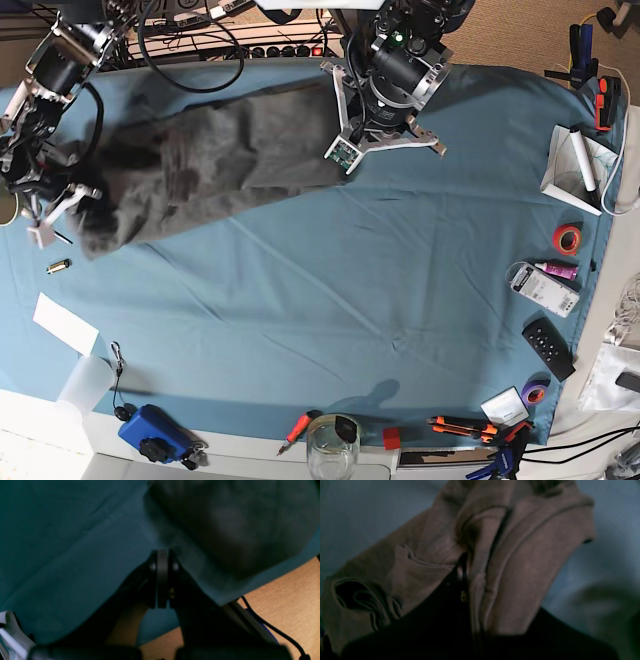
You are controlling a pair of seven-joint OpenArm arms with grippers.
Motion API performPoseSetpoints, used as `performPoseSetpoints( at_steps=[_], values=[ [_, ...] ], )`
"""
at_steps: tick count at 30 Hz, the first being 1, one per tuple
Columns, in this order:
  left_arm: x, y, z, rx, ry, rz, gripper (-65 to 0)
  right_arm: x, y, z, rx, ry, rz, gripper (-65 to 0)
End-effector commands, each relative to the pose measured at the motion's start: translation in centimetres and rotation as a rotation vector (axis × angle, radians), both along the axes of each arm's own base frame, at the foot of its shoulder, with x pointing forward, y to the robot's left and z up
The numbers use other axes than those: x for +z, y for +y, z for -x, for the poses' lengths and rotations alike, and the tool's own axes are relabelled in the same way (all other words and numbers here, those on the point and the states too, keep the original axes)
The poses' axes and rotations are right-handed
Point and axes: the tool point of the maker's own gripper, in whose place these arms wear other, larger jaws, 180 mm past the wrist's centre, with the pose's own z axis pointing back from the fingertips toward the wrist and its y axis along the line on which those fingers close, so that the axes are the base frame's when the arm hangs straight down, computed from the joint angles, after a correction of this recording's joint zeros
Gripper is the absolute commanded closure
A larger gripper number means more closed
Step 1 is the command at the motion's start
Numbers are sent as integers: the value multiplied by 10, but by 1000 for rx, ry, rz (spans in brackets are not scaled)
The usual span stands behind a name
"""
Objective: Fold the T-shirt properly
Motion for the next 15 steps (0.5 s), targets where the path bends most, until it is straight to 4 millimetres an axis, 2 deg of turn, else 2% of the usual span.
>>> performPoseSetpoints(
  at_steps=[1,4,7,15],
  values=[
    [9,-3,-4,4,-32,20,0,27,-20,-14,-26,-68,53,0],
    [9,-3,-4,5,-32,20,0,39,-37,-17,-46,-72,100,0],
    [9,-3,-4,5,-32,21,0,50,-42,-16,-38,-87,98,0],
    [12,-1,-9,48,-53,37,0,76,-13,-25,50,-210,-67,0]
  ],
)
